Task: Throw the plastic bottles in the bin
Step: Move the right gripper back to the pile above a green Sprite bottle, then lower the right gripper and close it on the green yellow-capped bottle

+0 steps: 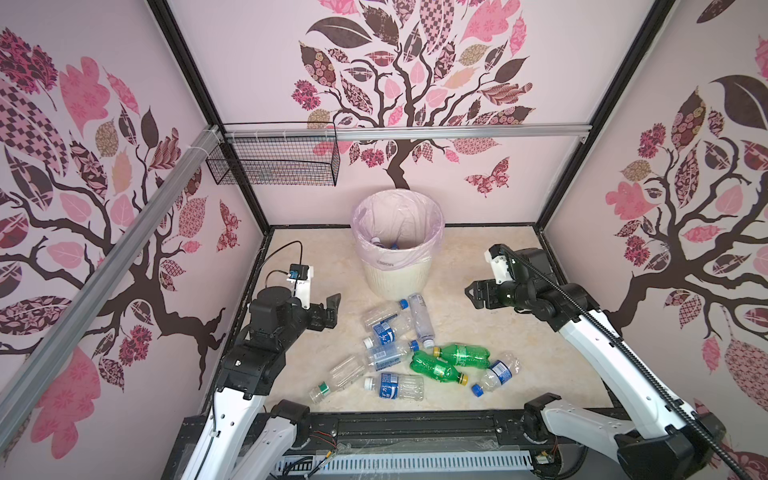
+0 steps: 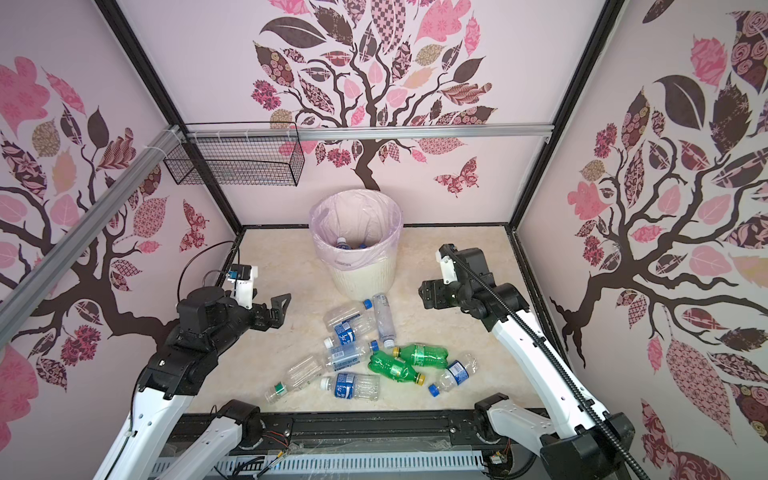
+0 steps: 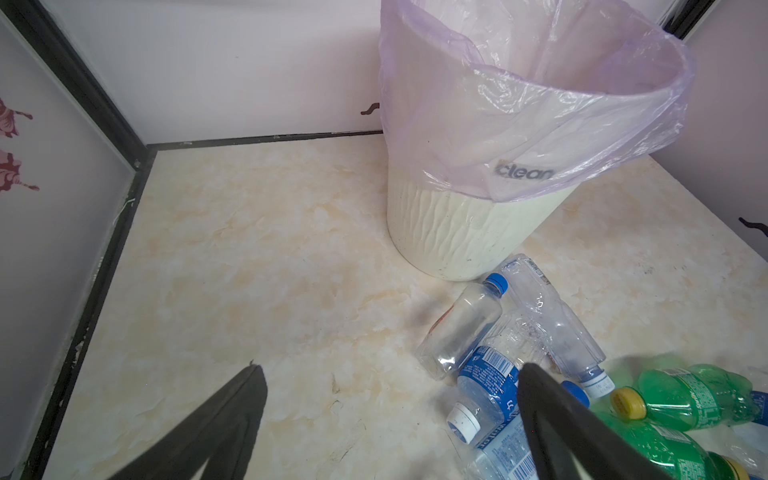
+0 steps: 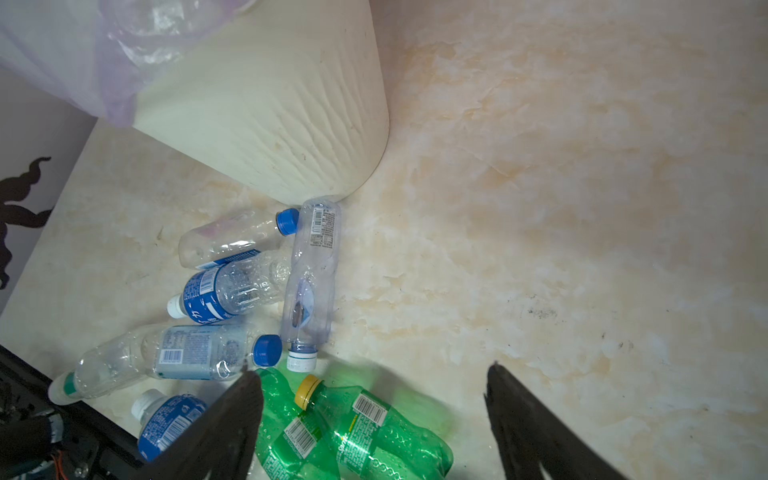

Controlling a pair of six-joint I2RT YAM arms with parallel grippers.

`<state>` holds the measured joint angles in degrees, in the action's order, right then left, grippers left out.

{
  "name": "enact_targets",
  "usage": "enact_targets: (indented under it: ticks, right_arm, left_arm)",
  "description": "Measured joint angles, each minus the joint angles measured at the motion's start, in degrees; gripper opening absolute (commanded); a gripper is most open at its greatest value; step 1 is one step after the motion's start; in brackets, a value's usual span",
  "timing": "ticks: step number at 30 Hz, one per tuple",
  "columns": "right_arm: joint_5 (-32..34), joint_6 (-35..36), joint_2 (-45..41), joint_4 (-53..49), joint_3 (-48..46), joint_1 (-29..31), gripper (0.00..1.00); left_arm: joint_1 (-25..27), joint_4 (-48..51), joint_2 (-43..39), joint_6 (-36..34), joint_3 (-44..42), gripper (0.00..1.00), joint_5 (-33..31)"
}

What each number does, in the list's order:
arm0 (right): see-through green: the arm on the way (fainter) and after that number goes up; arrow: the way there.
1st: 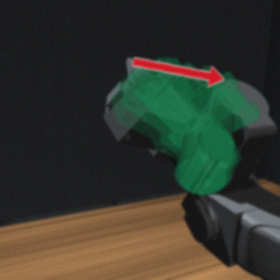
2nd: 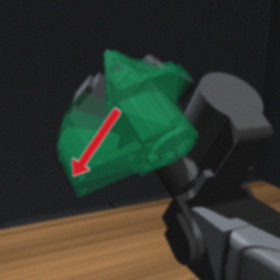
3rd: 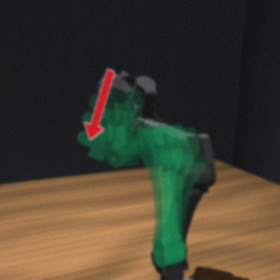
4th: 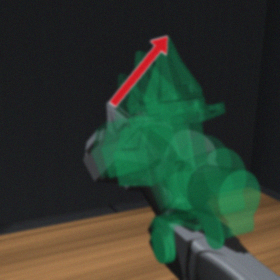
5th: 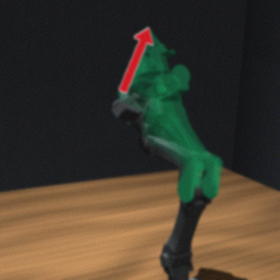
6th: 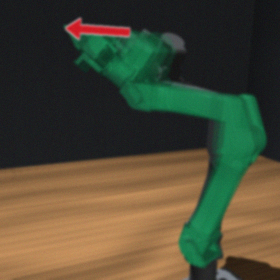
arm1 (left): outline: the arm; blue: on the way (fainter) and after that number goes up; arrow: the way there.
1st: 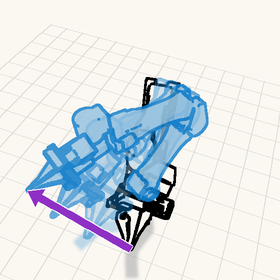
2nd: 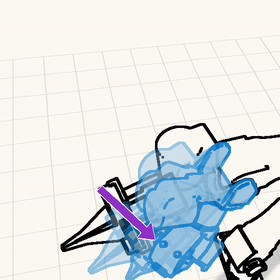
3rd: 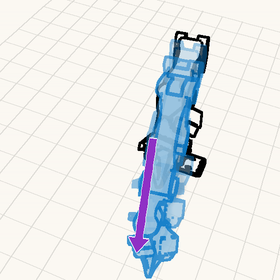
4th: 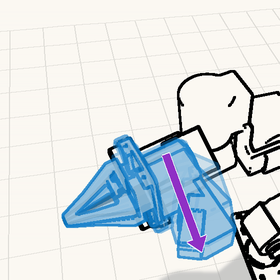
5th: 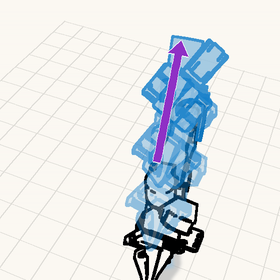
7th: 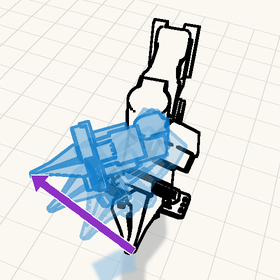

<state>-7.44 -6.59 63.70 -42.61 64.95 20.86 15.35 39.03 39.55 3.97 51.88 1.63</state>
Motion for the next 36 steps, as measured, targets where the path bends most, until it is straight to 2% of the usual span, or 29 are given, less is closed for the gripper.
enact_targets:
  ticks: [9, 16, 23, 36]
  right_arm:
    - [0.09, 17.7, 0.92, -4.63, 0.0, 4.98, 0.89]
    - [-0.15, 31.95, 3.89, -9.57, -3.34, 7.37, 0.87]
    - [0.76, 35.56, 8.66, -12.13, -7.28, 12.94, 0.83]
    - [0.22, 34.97, 10.82, -10.67, -11.5, 14.67, 0.79]
  left_arm:
    - [0.02, -1.07, 2.32, -2.1, -1.03, 0.98, 1.6]
    - [0.0, -2.14, 2.78, -3.15, -1.44, 0.98, 3.67]
    - [0.0, -2.64, 1.77, -3.52, -1.46, 0.98, 5.03]
    - [0.02, -3.69, 0.83, -3.52, -2.29, 0.98, 6.86]
